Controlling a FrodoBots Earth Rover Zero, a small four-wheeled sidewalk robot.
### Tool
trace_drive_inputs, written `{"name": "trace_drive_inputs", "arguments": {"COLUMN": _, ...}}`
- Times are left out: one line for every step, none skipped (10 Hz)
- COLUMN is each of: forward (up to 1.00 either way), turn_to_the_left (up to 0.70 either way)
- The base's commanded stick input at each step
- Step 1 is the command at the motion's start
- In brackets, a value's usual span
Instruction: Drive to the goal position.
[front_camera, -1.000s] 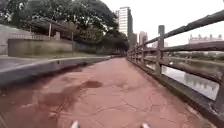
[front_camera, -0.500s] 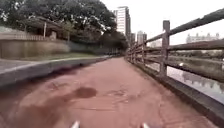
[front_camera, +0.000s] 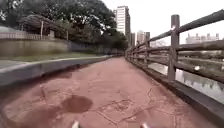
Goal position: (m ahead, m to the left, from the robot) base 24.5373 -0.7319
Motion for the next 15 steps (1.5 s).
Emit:
{"name": "trace_drive_inputs", "arguments": {"forward": 0.7, "turn_to_the_left": 0.0}}
{"name": "trace_drive_inputs", "arguments": {"forward": 0.7, "turn_to_the_left": 0.0}}
{"name": "trace_drive_inputs", "arguments": {"forward": 0.7, "turn_to_the_left": 0.0}}
{"name": "trace_drive_inputs", "arguments": {"forward": 0.7, "turn_to_the_left": 0.0}}
{"name": "trace_drive_inputs", "arguments": {"forward": 0.7, "turn_to_the_left": 0.0}}
{"name": "trace_drive_inputs", "arguments": {"forward": 0.7, "turn_to_the_left": 0.0}}
{"name": "trace_drive_inputs", "arguments": {"forward": 0.7, "turn_to_the_left": 0.0}}
{"name": "trace_drive_inputs", "arguments": {"forward": 0.7, "turn_to_the_left": 0.0}}
{"name": "trace_drive_inputs", "arguments": {"forward": 0.7, "turn_to_the_left": 0.0}}
{"name": "trace_drive_inputs", "arguments": {"forward": 0.7, "turn_to_the_left": 0.0}}
{"name": "trace_drive_inputs", "arguments": {"forward": 0.7, "turn_to_the_left": 0.0}}
{"name": "trace_drive_inputs", "arguments": {"forward": 0.7, "turn_to_the_left": 0.0}}
{"name": "trace_drive_inputs", "arguments": {"forward": 0.7, "turn_to_the_left": 0.0}}
{"name": "trace_drive_inputs", "arguments": {"forward": 0.7, "turn_to_the_left": 0.0}}
{"name": "trace_drive_inputs", "arguments": {"forward": 0.7, "turn_to_the_left": 0.0}}
